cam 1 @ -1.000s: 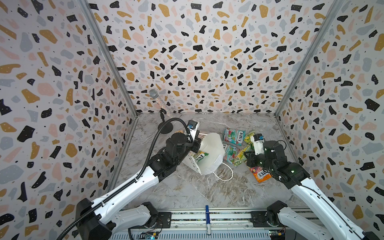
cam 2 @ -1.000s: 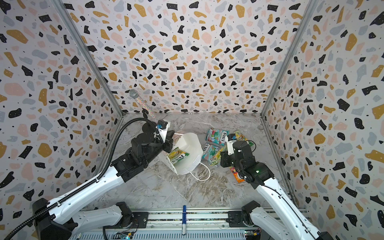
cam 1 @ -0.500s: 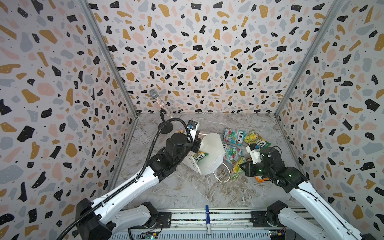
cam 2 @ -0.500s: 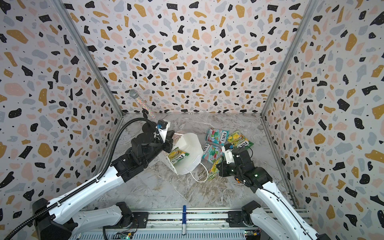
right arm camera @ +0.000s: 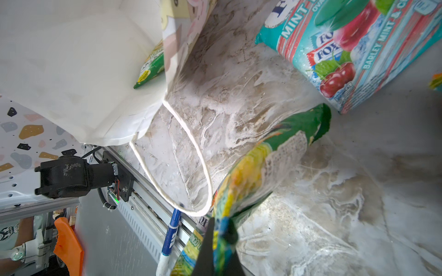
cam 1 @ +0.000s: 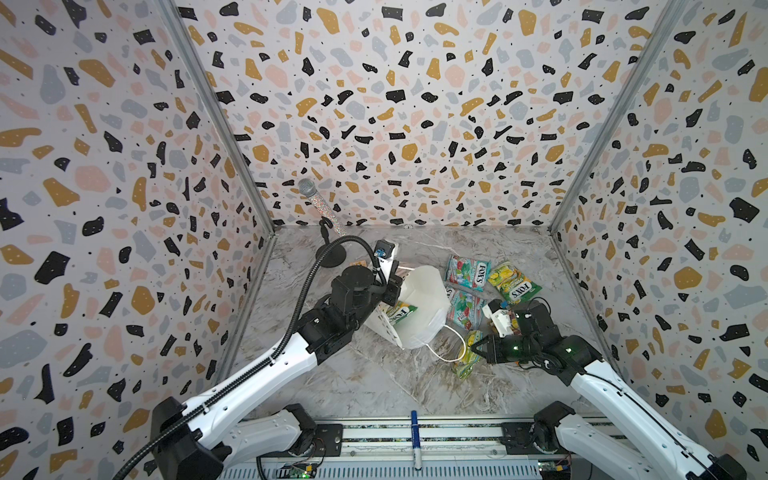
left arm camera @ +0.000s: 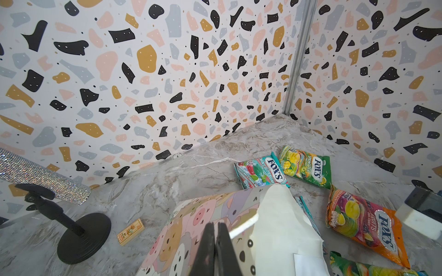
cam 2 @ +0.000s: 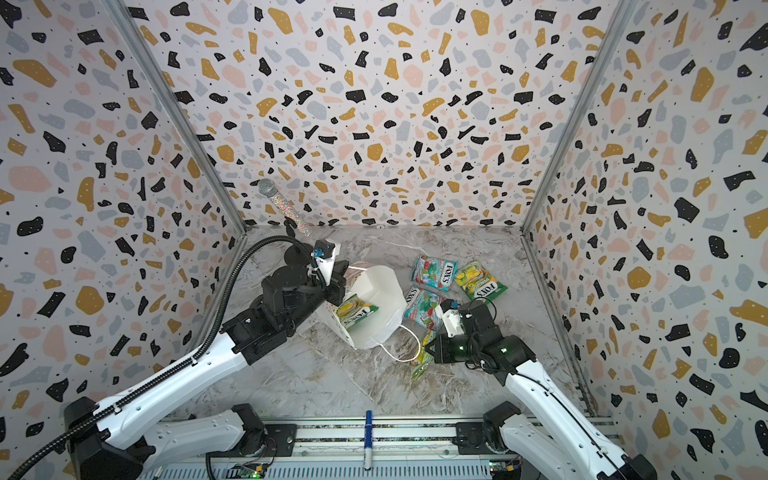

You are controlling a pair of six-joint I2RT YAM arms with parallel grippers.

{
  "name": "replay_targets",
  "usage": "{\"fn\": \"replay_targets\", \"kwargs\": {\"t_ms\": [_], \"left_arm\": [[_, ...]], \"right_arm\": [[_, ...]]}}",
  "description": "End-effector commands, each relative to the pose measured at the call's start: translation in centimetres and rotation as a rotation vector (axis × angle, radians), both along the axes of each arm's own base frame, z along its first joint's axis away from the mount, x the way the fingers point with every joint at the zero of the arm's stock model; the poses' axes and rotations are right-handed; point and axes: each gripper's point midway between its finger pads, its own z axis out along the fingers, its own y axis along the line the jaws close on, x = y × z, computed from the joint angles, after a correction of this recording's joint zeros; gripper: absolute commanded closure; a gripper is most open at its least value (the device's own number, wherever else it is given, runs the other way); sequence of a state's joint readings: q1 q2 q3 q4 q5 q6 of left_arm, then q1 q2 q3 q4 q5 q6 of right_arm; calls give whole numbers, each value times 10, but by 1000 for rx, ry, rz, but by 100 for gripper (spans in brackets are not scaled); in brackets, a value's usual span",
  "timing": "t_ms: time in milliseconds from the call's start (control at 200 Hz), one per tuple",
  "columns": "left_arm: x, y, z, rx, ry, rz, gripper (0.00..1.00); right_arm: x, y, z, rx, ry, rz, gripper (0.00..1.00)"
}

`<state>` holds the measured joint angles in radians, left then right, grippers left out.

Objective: Take the snacks out of the paper bag
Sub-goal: 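Lower the green packet onto the table nearer the robot and open the right gripper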

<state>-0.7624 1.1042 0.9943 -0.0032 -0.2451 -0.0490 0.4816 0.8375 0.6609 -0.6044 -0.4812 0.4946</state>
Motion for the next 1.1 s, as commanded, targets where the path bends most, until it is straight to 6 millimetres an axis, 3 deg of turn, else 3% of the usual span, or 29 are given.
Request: {"fn": "replay_targets", "kwargs": {"t_ms": [0, 205, 431, 921, 1096], "left_arm": [[-2, 6, 19, -48, -39, 16, 100], [-2, 5, 17, -46, -36, 14, 100], [-1, 5, 17, -46, -36, 14, 100], [-1, 5, 17, -43, -37, 15, 100], [-1, 5, 17, -43, -37, 16, 100]], "right_arm": [[-2, -3, -2, -11, 25, -21, 99], [2, -20, -7, -116, 44, -88, 89], [3, -31, -8, -180, 45, -125, 65], [22, -73, 4, -376, -33, -336, 50], [26, -74, 9, -380, -62, -353, 47]]}}
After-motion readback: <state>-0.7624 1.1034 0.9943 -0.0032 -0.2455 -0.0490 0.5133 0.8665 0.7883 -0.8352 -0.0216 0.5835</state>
